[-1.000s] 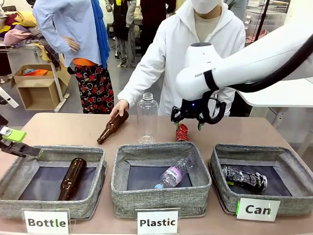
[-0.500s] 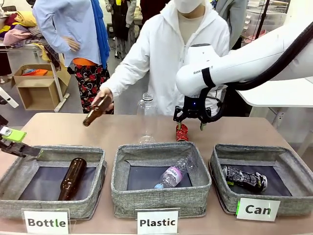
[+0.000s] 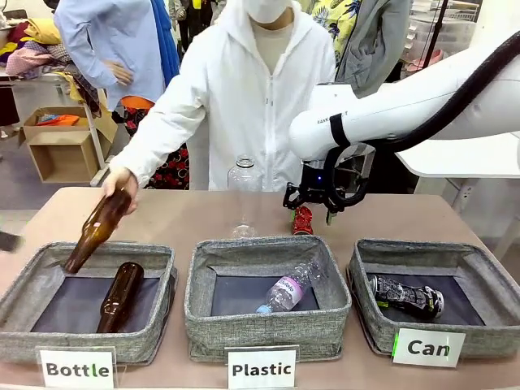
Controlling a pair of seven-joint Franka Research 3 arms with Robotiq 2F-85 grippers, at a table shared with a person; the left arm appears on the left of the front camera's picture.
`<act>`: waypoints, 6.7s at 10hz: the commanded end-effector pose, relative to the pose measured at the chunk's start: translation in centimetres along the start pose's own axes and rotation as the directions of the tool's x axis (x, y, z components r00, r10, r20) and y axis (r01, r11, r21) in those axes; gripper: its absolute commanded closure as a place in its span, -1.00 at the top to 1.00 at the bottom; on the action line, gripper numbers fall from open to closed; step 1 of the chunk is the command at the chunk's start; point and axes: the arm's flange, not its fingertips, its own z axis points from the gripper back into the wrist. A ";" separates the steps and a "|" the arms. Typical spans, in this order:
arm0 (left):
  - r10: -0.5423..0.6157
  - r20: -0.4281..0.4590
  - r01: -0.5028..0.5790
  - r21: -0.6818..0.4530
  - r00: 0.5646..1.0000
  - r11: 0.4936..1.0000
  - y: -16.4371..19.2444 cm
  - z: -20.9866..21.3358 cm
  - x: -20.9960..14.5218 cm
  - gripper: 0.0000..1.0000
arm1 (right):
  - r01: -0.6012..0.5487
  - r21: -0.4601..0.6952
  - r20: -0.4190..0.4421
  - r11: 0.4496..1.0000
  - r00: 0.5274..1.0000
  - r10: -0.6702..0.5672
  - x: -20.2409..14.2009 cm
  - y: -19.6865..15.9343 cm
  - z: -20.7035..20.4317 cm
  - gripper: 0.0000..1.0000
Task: Sort the can waste into the basket.
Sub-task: Pick up the can waste from the table and place it in the right Fabric basket.
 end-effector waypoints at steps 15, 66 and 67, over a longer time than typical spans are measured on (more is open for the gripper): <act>-0.117 0.041 0.110 0.147 0.992 0.983 -8.5 -3.9 -16.6 1.00 | -0.006 -0.053 -0.043 0.999 0.999 0.004 2.0 1.2 -2.5 -1.00; 0.045 0.016 -0.046 0.096 0.999 0.994 11.5 -8.0 5.0 1.00 | -0.077 0.997 0.072 -0.009 0.957 -0.280 -18.0 -31.1 7.5 1.00; 0.045 0.016 -0.046 0.096 0.999 0.994 11.5 -8.0 5.0 1.00 | -0.047 0.999 0.048 0.012 0.929 -0.368 -18.0 -31.1 7.1 1.00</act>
